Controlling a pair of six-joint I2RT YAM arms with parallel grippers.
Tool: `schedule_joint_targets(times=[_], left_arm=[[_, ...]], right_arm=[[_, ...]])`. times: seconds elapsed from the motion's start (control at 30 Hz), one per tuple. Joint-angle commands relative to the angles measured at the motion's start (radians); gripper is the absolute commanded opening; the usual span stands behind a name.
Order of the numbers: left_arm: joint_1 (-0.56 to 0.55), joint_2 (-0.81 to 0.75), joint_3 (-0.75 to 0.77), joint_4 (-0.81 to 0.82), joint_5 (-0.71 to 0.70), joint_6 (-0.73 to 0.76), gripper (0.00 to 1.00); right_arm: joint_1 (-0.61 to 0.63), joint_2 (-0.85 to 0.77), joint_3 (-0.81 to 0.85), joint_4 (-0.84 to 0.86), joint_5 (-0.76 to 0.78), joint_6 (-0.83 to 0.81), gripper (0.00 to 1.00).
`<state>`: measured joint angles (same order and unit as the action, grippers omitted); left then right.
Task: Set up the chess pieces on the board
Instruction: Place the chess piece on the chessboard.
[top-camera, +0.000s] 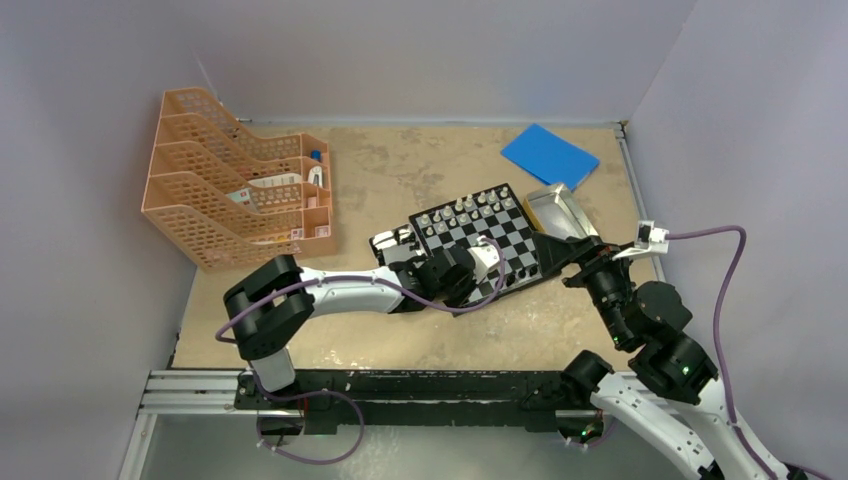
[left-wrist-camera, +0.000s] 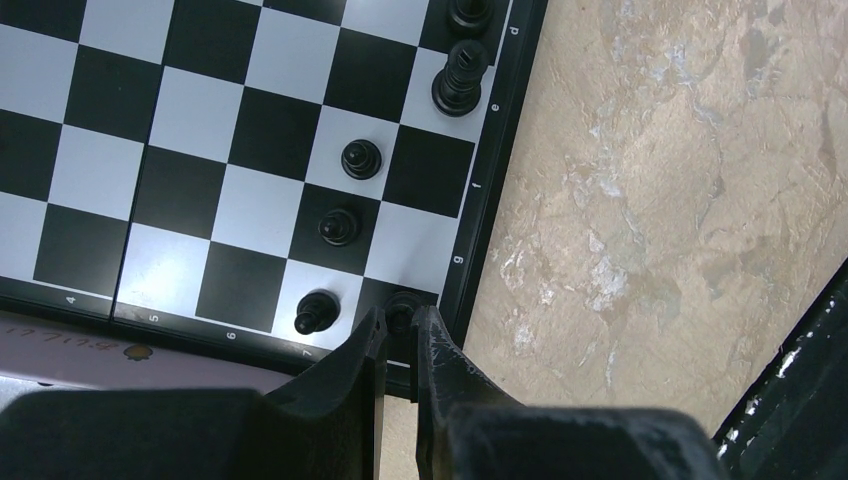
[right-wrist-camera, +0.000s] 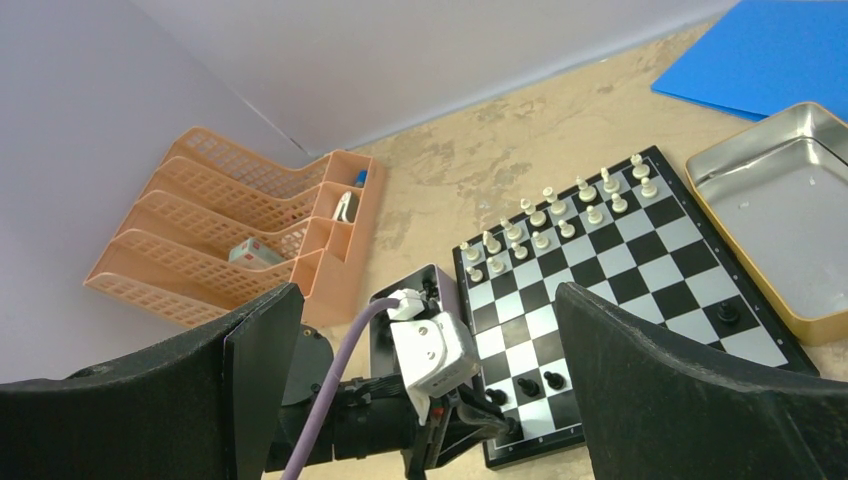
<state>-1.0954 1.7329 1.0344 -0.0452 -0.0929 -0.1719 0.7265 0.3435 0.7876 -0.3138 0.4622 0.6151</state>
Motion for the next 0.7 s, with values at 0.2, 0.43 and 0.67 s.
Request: schedule_joint_targets(times=[0.2,0.43,0.67], left_arm=[[-0.001,0.013,0.015,0.002,-0.016,0.003,0.00],[-0.001,0.003,0.002,-0.011,-0.034,0.003,0.00],[-0.001,0.002,-0.005,-0.001,-0.030,0.000,0.10]], right_arm=[[0.005,-0.002,0.033,0.008,0.024,0.004,0.99],[0.005,0.005,0.029,0.012,0.023,0.000,0.99],[0.005,0.007,0.026,0.018,0.021,-0.007,0.99]])
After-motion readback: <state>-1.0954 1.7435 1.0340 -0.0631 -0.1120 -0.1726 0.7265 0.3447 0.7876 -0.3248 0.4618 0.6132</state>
